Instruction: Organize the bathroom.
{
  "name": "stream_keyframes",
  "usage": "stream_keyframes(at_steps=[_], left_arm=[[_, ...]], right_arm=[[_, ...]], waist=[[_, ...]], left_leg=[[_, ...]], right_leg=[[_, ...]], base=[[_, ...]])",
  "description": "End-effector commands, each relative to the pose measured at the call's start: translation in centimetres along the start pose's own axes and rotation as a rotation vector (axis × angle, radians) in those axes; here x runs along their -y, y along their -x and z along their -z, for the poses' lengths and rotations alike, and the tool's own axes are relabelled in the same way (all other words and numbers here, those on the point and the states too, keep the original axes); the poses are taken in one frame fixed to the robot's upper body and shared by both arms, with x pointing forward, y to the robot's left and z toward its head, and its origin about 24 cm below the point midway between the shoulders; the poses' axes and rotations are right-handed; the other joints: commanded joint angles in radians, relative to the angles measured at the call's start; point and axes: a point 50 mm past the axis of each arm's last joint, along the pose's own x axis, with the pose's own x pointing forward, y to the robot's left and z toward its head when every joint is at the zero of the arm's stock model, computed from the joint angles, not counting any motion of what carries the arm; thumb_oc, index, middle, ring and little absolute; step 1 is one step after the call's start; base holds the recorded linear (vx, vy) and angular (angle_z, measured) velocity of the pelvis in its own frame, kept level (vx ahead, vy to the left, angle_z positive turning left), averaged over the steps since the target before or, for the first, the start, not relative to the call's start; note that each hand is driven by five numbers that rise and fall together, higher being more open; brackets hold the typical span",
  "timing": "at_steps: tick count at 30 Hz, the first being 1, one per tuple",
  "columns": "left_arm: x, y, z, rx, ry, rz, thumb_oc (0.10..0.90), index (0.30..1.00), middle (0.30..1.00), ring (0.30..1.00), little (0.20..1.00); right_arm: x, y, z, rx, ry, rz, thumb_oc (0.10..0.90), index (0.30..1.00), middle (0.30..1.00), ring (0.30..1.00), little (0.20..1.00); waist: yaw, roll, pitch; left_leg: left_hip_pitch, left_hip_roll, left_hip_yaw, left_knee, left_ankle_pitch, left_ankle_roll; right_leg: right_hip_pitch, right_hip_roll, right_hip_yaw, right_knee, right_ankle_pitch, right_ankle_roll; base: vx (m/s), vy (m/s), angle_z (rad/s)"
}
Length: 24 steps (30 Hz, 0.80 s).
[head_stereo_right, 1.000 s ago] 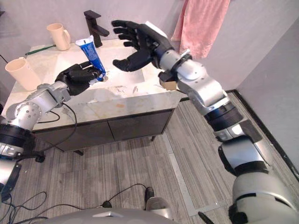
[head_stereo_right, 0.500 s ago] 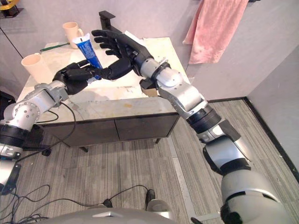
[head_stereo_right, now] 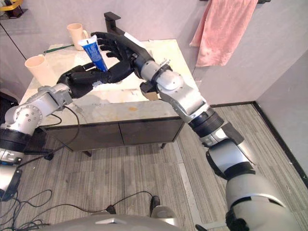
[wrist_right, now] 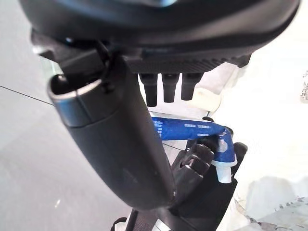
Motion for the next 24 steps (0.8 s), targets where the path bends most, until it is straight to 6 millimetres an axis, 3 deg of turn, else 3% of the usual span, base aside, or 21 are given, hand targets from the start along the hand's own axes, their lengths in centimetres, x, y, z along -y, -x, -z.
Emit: stream_keyframes(at_steps=[1, 17, 18, 19, 20, 21, 24], left_arm=[[2.13, 0.82, -3.71, 0.200, -0.017, 0.115, 0.400, 0.300, 0.300, 0.300, 0.300], [2.32, 0.75, -3.18, 0.179, -0.010, 0.119, 0.400, 0.300, 0.300, 0.300, 0.300], [2.42, 0.70, -3.13, 0.180, -0.009, 0.120, 0.400, 0.300, 0.300, 0.300, 0.300], [2.52, 0.69, -3.17, 0.181, -0.008, 0.120, 0.400, 0.300, 0.300, 0.300, 0.300], [2.54, 0.69, -3.18, 0.181, -0.008, 0.119, 0.400, 0.300, 0.300, 0.300, 0.300], [2.53, 0.68, -3.16, 0.181, -0.008, 0.119, 0.400, 0.300, 0.300, 0.300, 0.300], [2.52, 0.65, -3.12, 0.185, -0.006, 0.120, 0.400, 0.300, 0.300, 0.300, 0.300]], right_arm=[[0.23, -1.77, -6.94, 0.260, 0.103, 0.023, 0.800, 0.900, 0.900, 0.900, 0.900], [0.18, -2.27, -7.41, 0.273, 0.109, 0.039, 0.800, 0.900, 0.900, 0.900, 0.900], [0.10, -2.35, -7.45, 0.270, 0.111, 0.033, 0.640, 0.660, 0.660, 0.660, 0.660], [0.04, -2.40, -7.42, 0.268, 0.109, 0.028, 0.558, 0.538, 0.538, 0.538, 0.538], [0.01, -2.41, -7.41, 0.266, 0.108, 0.026, 0.558, 0.538, 0.538, 0.538, 0.538], [-0.04, -2.41, -7.37, 0.264, 0.107, 0.023, 0.400, 0.300, 0.300, 0.300, 0.300], [-0.11, -2.47, -7.20, 0.253, 0.108, 0.019, 0.400, 0.300, 0.300, 0.300, 0.300]], waist=[[0.015, 0.020, -0.134], [0.021, 0.021, -0.135], [0.022, 0.020, -0.135], [0.022, 0.021, -0.135], [0.022, 0.021, -0.135], [0.022, 0.020, -0.135], [0.023, 0.019, -0.134]], left_leg=[[-0.035, 0.040, -0.006, 0.118, -0.023, 0.004], [-0.033, 0.038, -0.009, 0.122, -0.028, 0.005], [-0.034, 0.037, -0.009, 0.122, -0.029, 0.006], [-0.033, 0.037, -0.009, 0.122, -0.029, 0.006], [-0.033, 0.037, -0.009, 0.122, -0.028, 0.006], [-0.035, 0.037, -0.010, 0.123, -0.029, 0.006], [-0.034, 0.038, -0.009, 0.122, -0.029, 0.006]], right_leg=[[-0.024, -0.041, 0.024, 0.019, -0.133, 0.051], [-0.022, -0.045, 0.019, 0.016, -0.128, 0.051], [-0.022, -0.046, 0.019, 0.016, -0.129, 0.051], [-0.022, -0.045, 0.019, 0.016, -0.129, 0.051], [-0.022, -0.045, 0.019, 0.016, -0.129, 0.051], [-0.023, -0.045, 0.020, 0.017, -0.129, 0.050], [-0.023, -0.046, 0.018, 0.017, -0.129, 0.050]], base=[[0.00, 0.000, 0.00], [0.00, 0.000, 0.00], [0.00, 0.000, 0.00], [0.00, 0.000, 0.00], [0.00, 0.000, 0.00], [0.00, 0.000, 0.00], [0.00, 0.000, 0.00]])
